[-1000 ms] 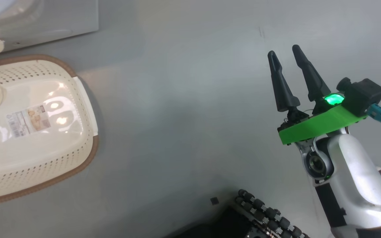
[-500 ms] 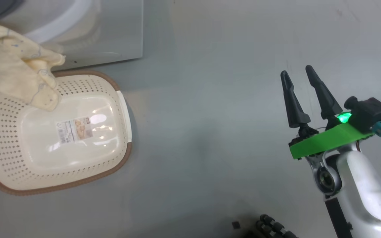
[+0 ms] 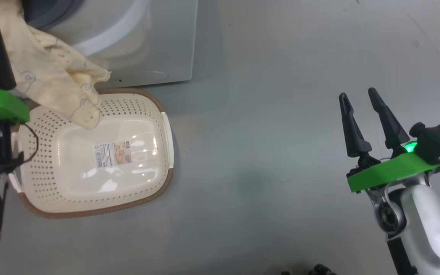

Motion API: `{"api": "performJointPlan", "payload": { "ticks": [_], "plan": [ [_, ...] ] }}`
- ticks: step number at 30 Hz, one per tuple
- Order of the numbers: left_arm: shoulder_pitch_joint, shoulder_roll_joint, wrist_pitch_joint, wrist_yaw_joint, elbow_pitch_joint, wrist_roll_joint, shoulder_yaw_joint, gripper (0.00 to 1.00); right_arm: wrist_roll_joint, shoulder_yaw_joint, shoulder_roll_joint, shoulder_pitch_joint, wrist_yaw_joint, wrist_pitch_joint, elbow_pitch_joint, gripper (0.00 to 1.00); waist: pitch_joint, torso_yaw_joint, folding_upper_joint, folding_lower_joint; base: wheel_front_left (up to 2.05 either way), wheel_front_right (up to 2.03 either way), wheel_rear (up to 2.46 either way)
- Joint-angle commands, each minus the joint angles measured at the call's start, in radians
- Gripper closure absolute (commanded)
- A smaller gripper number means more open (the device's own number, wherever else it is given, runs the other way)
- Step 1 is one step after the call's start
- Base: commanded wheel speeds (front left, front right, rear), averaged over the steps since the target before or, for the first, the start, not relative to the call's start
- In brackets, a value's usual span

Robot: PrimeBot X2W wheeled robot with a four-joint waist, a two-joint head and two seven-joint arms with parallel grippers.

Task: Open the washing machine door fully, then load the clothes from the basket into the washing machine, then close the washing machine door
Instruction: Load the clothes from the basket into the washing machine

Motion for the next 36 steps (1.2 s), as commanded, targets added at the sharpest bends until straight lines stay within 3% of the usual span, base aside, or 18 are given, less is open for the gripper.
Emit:
{"api": "performJointPlan", "payload": {
  "ticks": [1,10,15,19,36],
  "plan": [
    [0.011,0.037,-0.006,0.013,-0.051,-0.003,0.040,0.00,-0.011,0.008,-0.018,0.017,-0.003,-0.010,-0.036,0.00,-0.005,0.008,-0.0001,0.0001,0.00,0.00,0.00],
    [0.250,-0.056,-0.006,0.111,-0.303,0.075,0.109,0.00,-0.017,0.005,-0.027,0.026,-0.003,-0.010,-0.037,0.00,-0.022,0.030,-0.0001,0.0001,0.00,0.00,0.00],
    [0.374,-0.141,-0.006,0.138,-0.422,0.137,0.133,0.00,-0.017,0.011,-0.026,0.029,-0.003,-0.010,-0.034,0.00,-0.031,0.034,-0.0001,0.0001,0.00,0.00,0.00],
    [0.434,-0.186,-0.006,0.126,-0.451,0.172,0.148,0.00,-0.016,0.018,-0.030,0.034,-0.003,-0.010,-0.030,0.00,-0.037,0.037,-0.0001,0.0001,0.00,0.00,0.00],
    [0.477,-0.274,-0.006,0.067,-0.387,0.269,0.184,0.00,-0.014,0.041,-0.023,0.035,-0.003,-0.010,-0.025,0.00,-0.039,0.028,-0.0001,0.0001,0.00,0.00,0.00]
  ]
}}
